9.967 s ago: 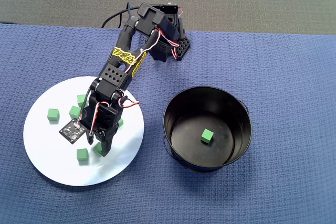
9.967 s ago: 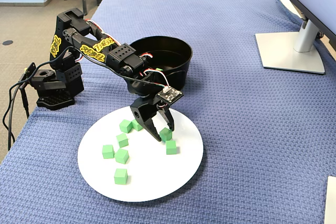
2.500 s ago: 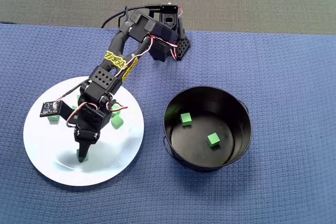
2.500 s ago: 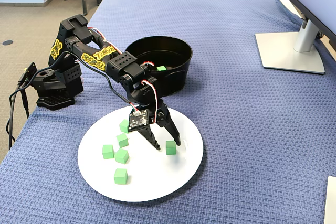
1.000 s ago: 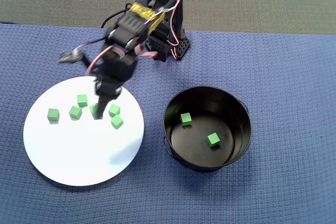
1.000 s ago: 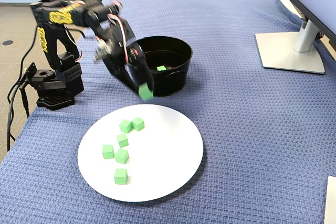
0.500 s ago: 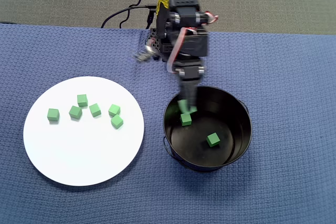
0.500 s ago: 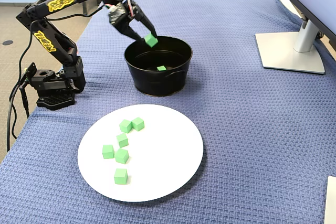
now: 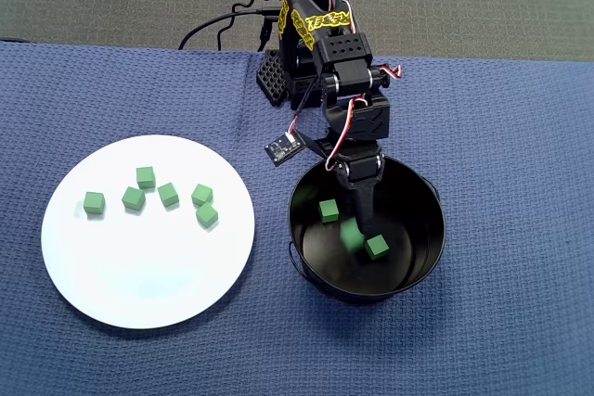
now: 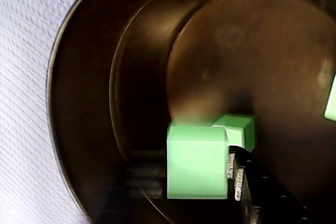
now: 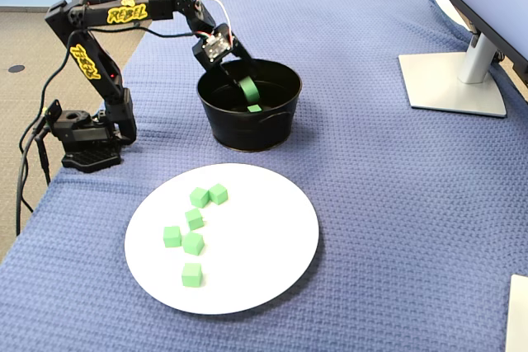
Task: Pick up the green cubes from the white plate and place them in the black recipient
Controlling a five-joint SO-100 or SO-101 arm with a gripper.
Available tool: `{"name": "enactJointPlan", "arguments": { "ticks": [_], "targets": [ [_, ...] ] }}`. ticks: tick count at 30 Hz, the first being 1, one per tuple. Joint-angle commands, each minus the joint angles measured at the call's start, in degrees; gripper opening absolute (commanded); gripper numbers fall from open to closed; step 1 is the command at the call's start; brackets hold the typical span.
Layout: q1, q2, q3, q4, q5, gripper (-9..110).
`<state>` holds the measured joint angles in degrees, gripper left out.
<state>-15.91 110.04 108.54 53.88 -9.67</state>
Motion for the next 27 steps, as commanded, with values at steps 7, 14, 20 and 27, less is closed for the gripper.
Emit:
{"name": "enactJointPlan", "arguments": {
  "ticks": [7, 14, 20, 27],
  "targets": [
    [0.62, 4.92, -4.22, 2.02, -5.98, 46],
    [12.66, 3.78, -21.97, 13.71, -15.47, 43],
    [30.76, -2.46, -31.82, 16.88, -28.92, 40],
    [46.23, -8.88, -23.82, 7.12, -44.21, 41]
  ]
}}
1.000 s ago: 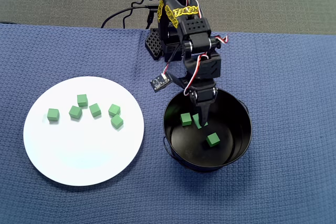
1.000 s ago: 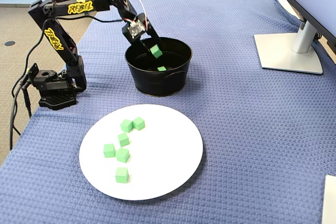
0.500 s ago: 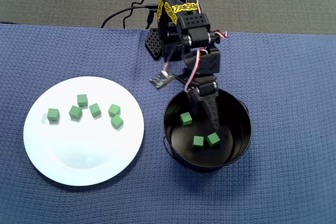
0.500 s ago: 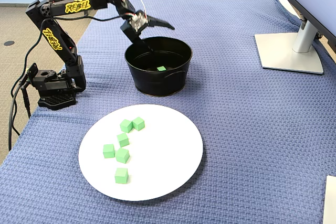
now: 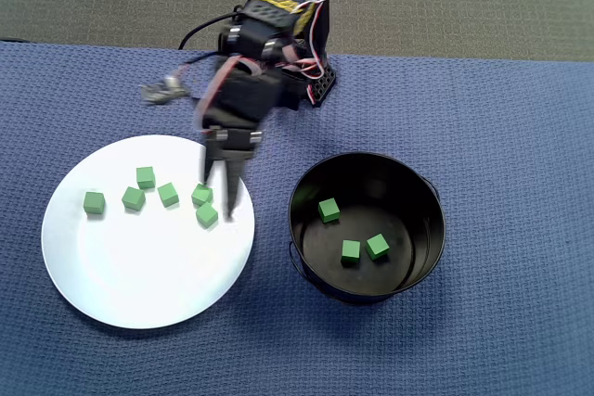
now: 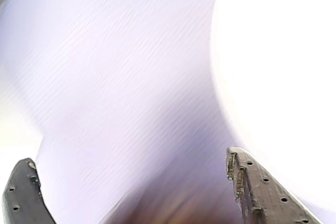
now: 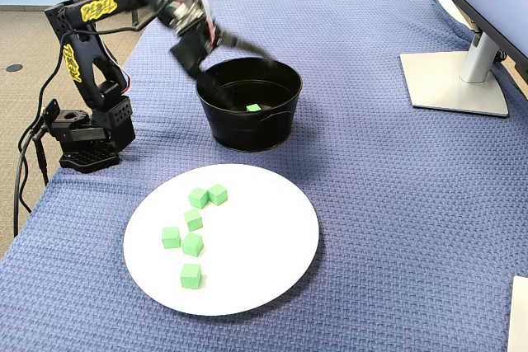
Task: Pick up the green cubes from the white plate and place them in the black recipient
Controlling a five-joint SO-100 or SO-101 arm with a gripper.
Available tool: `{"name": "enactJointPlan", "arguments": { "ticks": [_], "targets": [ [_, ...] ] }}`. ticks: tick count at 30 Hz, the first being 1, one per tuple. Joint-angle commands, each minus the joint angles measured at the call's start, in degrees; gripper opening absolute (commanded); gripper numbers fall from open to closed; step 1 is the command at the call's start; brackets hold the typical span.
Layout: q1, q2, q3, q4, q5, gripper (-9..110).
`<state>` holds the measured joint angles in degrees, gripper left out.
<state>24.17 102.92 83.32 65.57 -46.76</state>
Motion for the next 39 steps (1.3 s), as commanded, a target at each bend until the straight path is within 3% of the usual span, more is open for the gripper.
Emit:
{"name": "enactJointPlan", "arguments": {
  "ticks": [1, 4, 11, 22, 31, 39],
  "targets": [
    [7.56, -2.64, 2.46, -5.19, -9.76, 41],
    [11.34, -4.48, 5.19, -7.38, -15.03, 42],
    [18.81, -11.51, 5.98, -11.25, -12.22, 41],
    [28.65, -30.5, -8.88, -15.03, -22.59, 38],
    [31.99, -39.64, -14.15, -18.98, -26.37, 33],
    [32.34, -43.68, -13.97, -22.94, -23.29, 28]
  ]
}}
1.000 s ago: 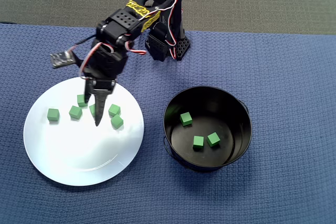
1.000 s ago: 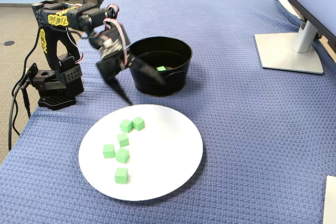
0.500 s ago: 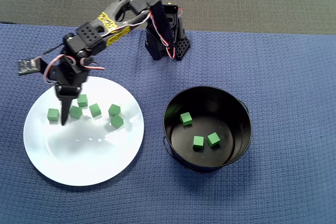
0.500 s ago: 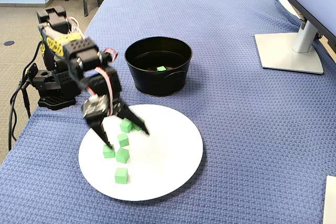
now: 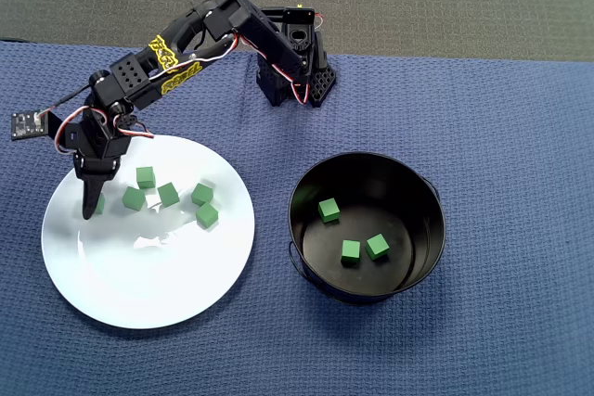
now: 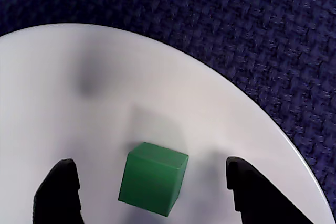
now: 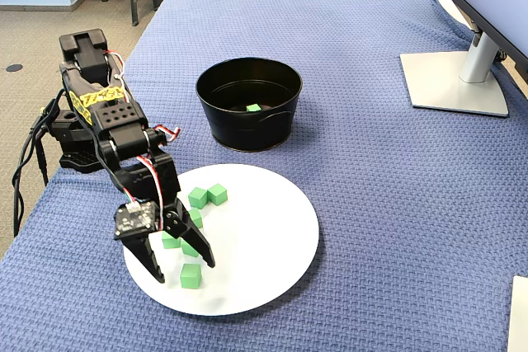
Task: Pick up the green cubes from the white plate and place them in the black recipient
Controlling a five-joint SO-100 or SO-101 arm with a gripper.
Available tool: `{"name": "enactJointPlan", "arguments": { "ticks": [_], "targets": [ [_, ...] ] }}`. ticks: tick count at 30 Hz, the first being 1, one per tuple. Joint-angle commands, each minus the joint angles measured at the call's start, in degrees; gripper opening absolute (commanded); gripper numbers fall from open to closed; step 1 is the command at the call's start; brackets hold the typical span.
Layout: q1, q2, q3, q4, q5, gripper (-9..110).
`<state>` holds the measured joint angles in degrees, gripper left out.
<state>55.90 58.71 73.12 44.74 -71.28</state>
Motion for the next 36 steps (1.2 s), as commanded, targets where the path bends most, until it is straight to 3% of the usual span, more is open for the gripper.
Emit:
{"name": "enactJointPlan", "arguments": {
  "ticks": [1, 23, 36],
  "targets": [
    [0.62, 0.35, -3.78, -2.11, 1.49, 27],
    [-3.43, 3.16, 6.42, -6.86, 4.39, 22],
    [-3.69, 3.08, 5.71, -6.86, 5.89, 2]
  ]
}}
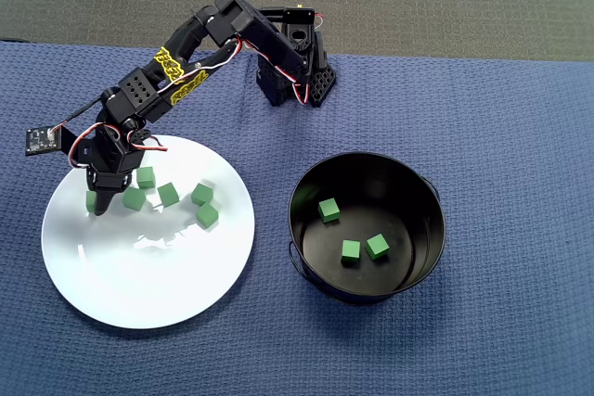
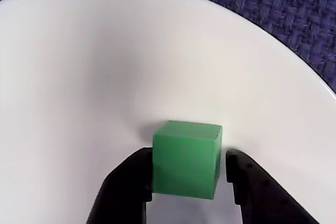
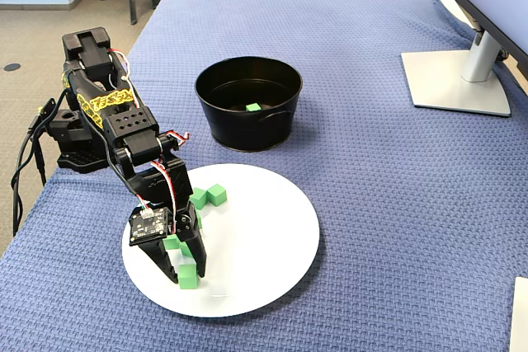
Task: Pick up the green cubes from the white plate and place them in the black recipient
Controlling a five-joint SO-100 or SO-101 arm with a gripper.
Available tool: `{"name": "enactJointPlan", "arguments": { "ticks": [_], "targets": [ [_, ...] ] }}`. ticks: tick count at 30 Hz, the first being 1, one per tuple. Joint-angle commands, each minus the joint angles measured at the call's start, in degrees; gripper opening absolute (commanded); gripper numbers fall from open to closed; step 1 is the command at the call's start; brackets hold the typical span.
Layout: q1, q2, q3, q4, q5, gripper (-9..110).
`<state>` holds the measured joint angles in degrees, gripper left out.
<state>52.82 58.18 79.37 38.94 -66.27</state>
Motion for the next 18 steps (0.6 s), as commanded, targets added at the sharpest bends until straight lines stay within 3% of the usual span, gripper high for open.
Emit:
{"name": "enactJointPlan", "arguments": {
  "ticks": [1, 8, 18],
  "targets": [
    [-0.62, 3.52, -0.7, -1.05, 1.14, 1],
    [-0.79, 3.52, -2.11, -0.26, 2.81, 0],
    [-0.79, 11.78, -12.3, 16.0, 10.72, 0]
  ]
}}
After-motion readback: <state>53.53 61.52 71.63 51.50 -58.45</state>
